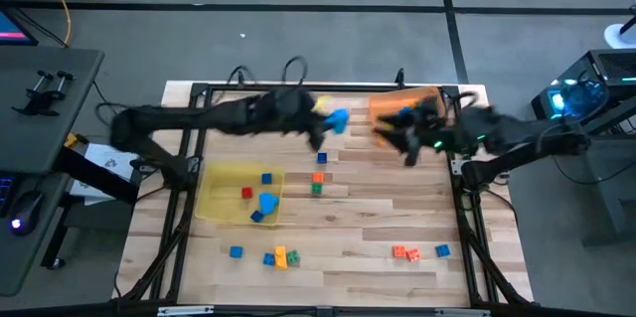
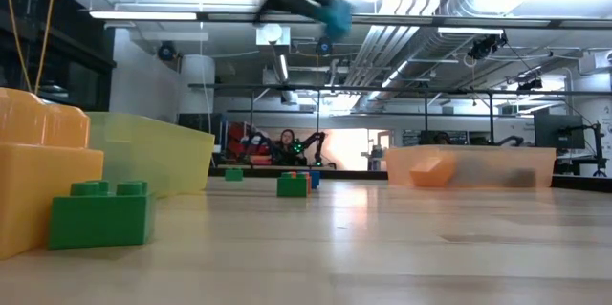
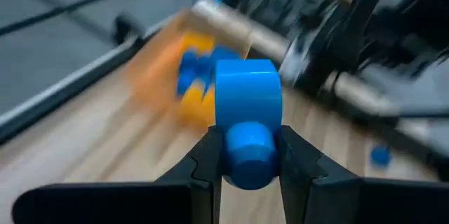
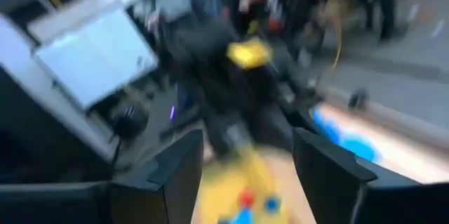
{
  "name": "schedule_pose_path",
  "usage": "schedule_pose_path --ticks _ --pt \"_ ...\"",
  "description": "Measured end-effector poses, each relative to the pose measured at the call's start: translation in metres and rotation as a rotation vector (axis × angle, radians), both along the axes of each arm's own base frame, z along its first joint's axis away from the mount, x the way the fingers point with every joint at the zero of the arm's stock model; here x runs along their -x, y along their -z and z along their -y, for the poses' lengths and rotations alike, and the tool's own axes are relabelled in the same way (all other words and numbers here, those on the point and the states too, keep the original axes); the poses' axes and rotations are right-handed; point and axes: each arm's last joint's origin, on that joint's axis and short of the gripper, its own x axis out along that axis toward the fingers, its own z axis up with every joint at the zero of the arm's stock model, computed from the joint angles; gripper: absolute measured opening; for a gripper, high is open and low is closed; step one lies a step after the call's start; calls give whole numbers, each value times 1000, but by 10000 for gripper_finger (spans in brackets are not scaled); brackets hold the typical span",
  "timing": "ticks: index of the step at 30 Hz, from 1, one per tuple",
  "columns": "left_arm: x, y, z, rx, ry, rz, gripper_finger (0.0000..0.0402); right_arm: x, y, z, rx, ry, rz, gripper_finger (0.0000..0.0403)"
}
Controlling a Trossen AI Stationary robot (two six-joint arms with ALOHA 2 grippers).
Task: Sort blocks by size
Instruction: Put the large blue 1 stud game piece into the orange bin
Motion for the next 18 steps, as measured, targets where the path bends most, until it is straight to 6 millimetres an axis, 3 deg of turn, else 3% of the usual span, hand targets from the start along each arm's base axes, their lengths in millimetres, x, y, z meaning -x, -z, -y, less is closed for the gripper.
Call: schedule_pose_path --ticks 4,10,15,18 --pt "-59 28 -48 -16 33 84 66 20 -32 7 83 112 83 211" --pt "-136 71 -102 -71 5 69 74 24 -38 11 143 265 61 211" --pt "-166 97 -130 11 -11 -1 133 19 -30 13 120 302 11 211" --pt "-171 96 -137 32 -11 -47 178 17 -26 14 103 304 -11 211"
